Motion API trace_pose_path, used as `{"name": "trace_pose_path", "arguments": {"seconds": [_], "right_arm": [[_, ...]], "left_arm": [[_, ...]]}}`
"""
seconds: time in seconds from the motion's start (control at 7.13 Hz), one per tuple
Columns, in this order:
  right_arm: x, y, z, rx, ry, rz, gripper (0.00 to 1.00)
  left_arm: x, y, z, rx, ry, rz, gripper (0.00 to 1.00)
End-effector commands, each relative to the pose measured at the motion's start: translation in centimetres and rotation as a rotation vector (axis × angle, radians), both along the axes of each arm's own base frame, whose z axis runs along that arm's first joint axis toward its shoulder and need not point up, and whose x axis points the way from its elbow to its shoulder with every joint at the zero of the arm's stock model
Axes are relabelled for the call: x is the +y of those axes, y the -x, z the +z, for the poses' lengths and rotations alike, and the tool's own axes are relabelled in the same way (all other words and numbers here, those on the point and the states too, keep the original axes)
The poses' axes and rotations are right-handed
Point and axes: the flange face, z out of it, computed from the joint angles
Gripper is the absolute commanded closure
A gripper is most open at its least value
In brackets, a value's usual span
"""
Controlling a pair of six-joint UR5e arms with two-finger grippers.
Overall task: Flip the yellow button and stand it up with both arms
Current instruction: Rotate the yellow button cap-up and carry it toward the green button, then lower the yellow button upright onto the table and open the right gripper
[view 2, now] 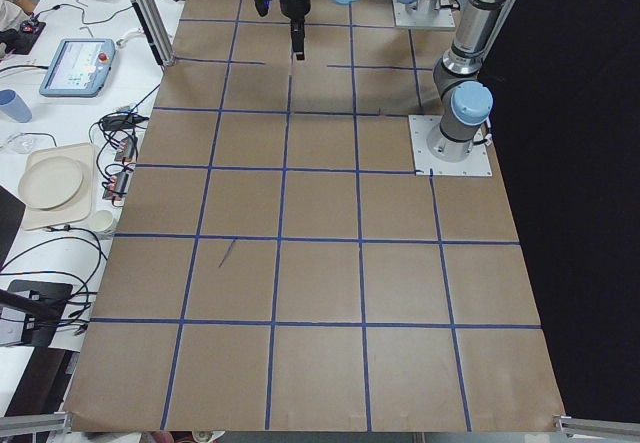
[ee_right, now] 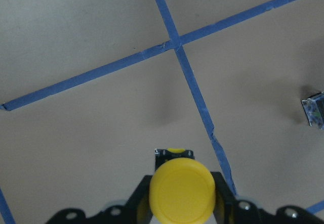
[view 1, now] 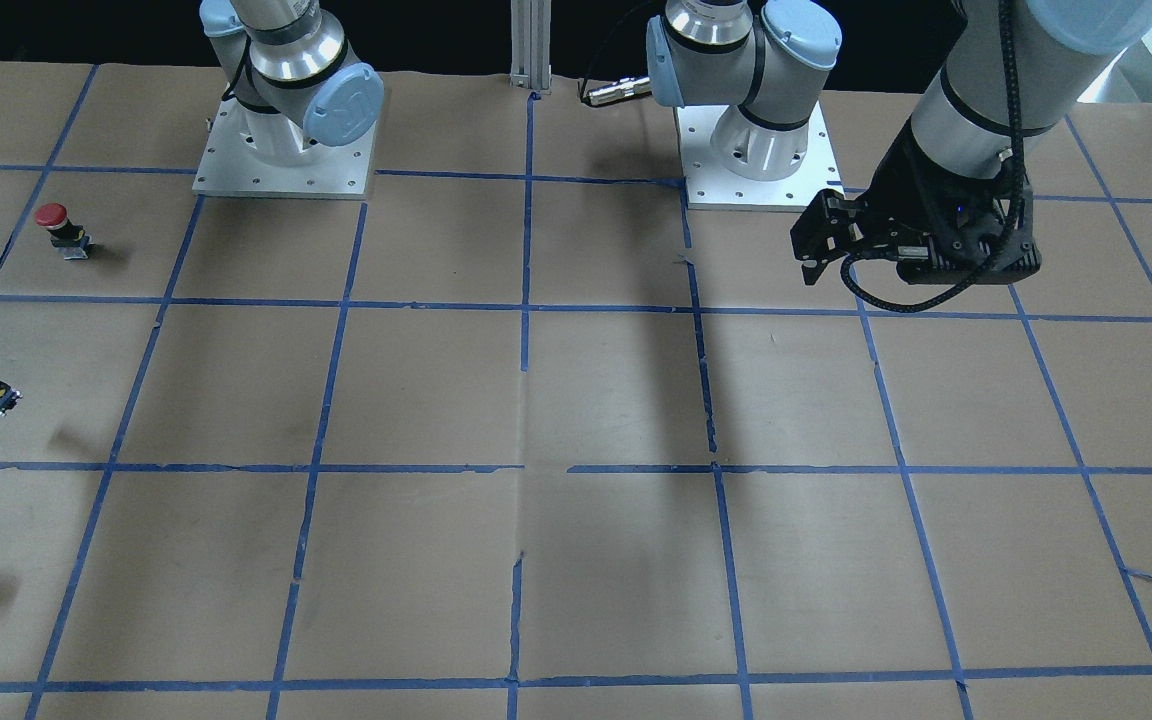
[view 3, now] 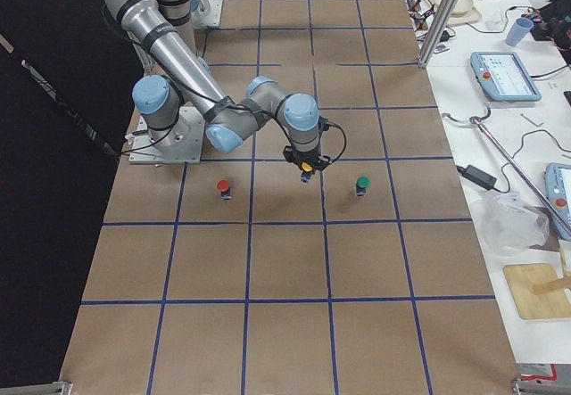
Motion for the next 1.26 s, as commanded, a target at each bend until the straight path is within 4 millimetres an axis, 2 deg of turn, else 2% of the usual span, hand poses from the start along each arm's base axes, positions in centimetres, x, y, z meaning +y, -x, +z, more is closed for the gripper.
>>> {"name": "trace_pose_path", "arguments": {"seconds": [0.0, 0.42, 0.84, 0.98, 1.12], "right_arm": [[-0.1, 2.5, -2.8, -0.035, -0.031, -0.016, 0.96], [-0.2, 2.7, -3.1, -0.061, 0.007, 0.087, 0.95], [-0.4, 3.0, -5.2, -0.092, -0.017, 0.088, 0.89], [-0.4, 3.0, -5.2, -0.092, -0.017, 0.088, 0.74], [-0.5, 3.0, -5.2, -0.09, -0.013, 0.088, 0.4]], "left_arm": [[0.0, 0.0, -0.1, 0.003, -0.003, 0.0, 0.01], [0.1, 0.0, -0.1, 0.003, -0.003, 0.0, 0.01], [0.1, 0.1, -0.2, 0.005, -0.004, -0.001, 0.01], [0.1, 0.1, -0.2, 0.006, -0.004, -0.001, 0.01], [0.1, 0.1, -0.2, 0.006, -0.004, 0.001, 0.01]]}}
